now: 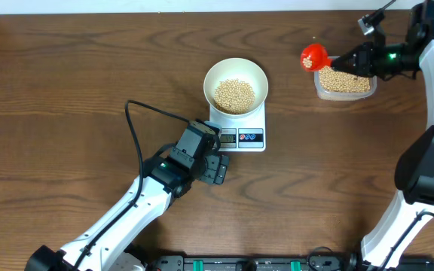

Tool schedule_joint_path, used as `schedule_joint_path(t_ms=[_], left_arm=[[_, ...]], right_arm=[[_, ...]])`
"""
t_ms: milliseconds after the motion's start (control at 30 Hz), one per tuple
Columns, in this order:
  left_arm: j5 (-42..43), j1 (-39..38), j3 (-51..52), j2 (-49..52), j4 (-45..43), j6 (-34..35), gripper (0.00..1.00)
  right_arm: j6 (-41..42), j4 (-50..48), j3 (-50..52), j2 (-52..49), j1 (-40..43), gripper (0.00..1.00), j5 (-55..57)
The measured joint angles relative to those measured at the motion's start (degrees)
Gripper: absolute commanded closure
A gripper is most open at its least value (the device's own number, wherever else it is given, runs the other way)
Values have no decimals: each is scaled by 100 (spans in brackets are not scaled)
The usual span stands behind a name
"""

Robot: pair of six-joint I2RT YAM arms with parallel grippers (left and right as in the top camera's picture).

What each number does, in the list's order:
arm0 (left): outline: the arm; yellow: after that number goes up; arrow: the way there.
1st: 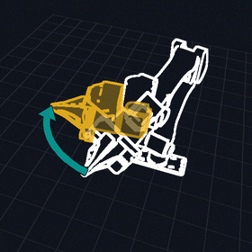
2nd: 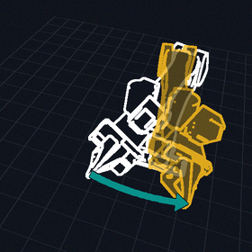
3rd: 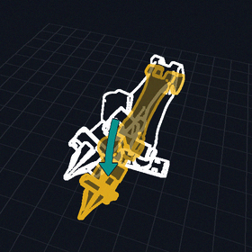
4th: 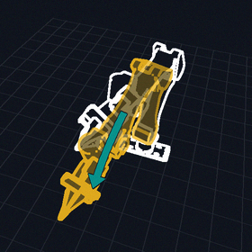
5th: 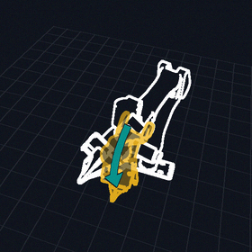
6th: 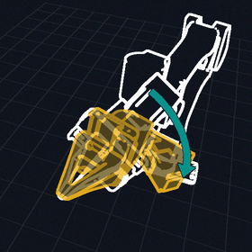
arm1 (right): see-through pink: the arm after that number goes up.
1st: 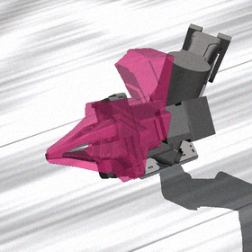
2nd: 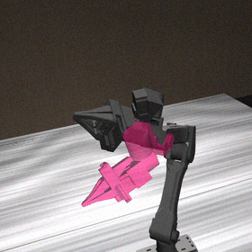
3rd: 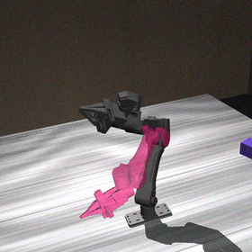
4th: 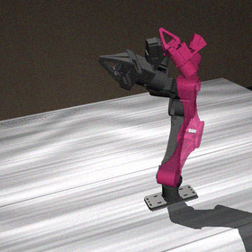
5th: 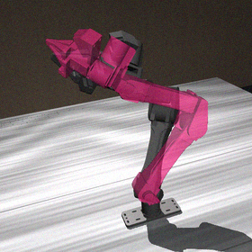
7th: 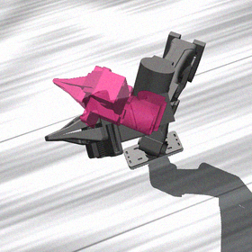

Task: Scoop item into bowl and weigh 50g on scale
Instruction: 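Lift the scoop and carry it back over the white bowl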

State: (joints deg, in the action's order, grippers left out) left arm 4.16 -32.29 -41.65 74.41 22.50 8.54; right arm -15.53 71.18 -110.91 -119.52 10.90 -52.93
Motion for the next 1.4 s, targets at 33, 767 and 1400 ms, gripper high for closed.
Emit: schedule_joint_path(t_ms=[33, 767, 1400], left_arm=[[0, 0, 0, 0, 0, 0, 12], [0, 0, 0, 0, 0, 0, 11], [0, 0, 0, 0, 0, 0, 11]], right_arm=[[-13, 2, 0, 0, -59, 99, -26], [-37, -205, -199, 109, -1801, 99, 719], [-46, -315, -496, 120, -2621, 99, 2212]])
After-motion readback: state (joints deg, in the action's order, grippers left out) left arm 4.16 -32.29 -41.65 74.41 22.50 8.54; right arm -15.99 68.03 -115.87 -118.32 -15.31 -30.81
